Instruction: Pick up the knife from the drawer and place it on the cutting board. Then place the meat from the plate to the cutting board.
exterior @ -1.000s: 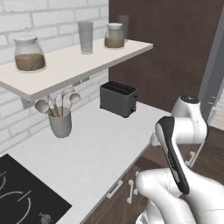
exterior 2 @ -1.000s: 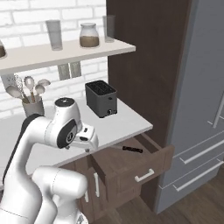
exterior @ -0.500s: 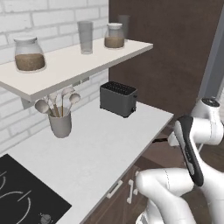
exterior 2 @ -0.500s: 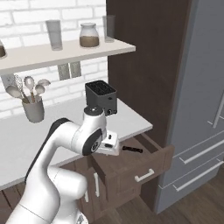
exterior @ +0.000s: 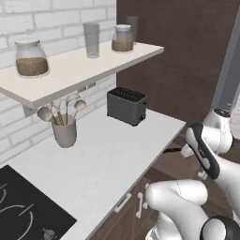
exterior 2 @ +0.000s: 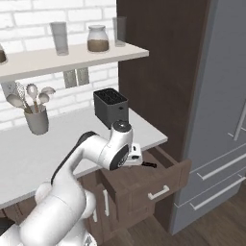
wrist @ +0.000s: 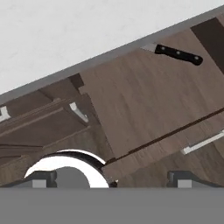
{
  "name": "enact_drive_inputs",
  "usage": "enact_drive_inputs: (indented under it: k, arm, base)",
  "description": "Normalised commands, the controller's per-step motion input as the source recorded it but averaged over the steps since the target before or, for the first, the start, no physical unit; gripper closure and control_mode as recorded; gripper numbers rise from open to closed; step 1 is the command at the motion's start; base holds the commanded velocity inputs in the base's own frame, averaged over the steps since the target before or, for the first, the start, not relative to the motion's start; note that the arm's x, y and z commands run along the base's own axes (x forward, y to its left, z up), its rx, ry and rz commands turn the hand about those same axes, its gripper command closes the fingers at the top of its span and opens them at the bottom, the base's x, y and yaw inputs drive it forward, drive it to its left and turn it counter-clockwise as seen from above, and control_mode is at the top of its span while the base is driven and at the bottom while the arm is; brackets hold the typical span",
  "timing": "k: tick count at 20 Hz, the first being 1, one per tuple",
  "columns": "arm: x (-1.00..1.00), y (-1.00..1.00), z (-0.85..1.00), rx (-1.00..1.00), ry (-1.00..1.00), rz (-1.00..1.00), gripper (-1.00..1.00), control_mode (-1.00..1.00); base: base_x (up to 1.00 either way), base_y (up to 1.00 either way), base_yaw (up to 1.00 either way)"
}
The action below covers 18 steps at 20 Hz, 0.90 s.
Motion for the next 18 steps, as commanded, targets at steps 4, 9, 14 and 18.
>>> enact_drive_inputs:
  k: [4, 9, 14, 18]
  arm:
    - [0.34, -0.73, -0.26, 0.0, 0.07, 0.24, -1.0, -1.0]
    - [0.38, -0.13, -0.23, 0.0, 0.0, 0.03, -1.0, -1.0]
    - [0.3, -0.08, -0.29, 0.0, 0.02, 0.04, -1.0, -1.0]
    - [0.24, -0.11, -0.36, 0.0, 0.06, 0.07, -1.0, -1.0]
  base:
    - [0.0, 0.0, 0.0]
    - [0.0, 0.0, 0.0]
    - [0.0, 0.0, 0.0]
    - [0.0, 0.0, 0.0]
